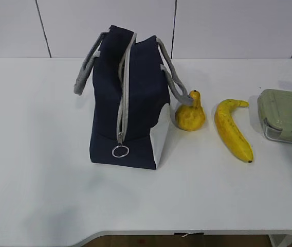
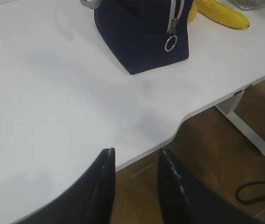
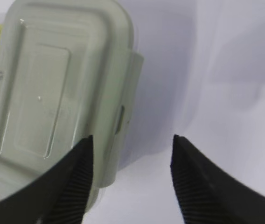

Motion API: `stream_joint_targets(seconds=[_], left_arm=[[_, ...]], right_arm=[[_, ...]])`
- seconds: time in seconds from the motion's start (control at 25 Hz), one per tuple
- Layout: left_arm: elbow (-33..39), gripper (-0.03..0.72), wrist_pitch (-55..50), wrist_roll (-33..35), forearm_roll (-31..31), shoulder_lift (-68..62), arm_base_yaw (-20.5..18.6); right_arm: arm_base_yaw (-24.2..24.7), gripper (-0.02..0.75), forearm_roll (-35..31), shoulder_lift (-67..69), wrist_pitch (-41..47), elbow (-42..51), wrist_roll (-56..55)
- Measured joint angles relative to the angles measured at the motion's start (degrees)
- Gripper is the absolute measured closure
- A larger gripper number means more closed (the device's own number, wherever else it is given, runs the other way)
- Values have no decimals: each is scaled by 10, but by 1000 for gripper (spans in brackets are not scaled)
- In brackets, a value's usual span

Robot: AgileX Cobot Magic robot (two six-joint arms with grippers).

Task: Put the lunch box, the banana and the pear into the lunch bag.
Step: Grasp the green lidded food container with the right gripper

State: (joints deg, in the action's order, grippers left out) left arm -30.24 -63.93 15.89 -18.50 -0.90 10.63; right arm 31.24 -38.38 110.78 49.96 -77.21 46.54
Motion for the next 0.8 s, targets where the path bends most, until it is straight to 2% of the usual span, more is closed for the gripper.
stream_joint_targets(seconds=[0.2,0.28,0.8], left_arm=[[0,447,0,0,0,0,0],[0,447,0,0,0,0,0],[0,447,0,0,0,0,0]], right_arm=[[0,184,-1,0,-3,0,0],[0,149,-10,3,-3,0,1],[10,144,-54,71,96,-45,-26]])
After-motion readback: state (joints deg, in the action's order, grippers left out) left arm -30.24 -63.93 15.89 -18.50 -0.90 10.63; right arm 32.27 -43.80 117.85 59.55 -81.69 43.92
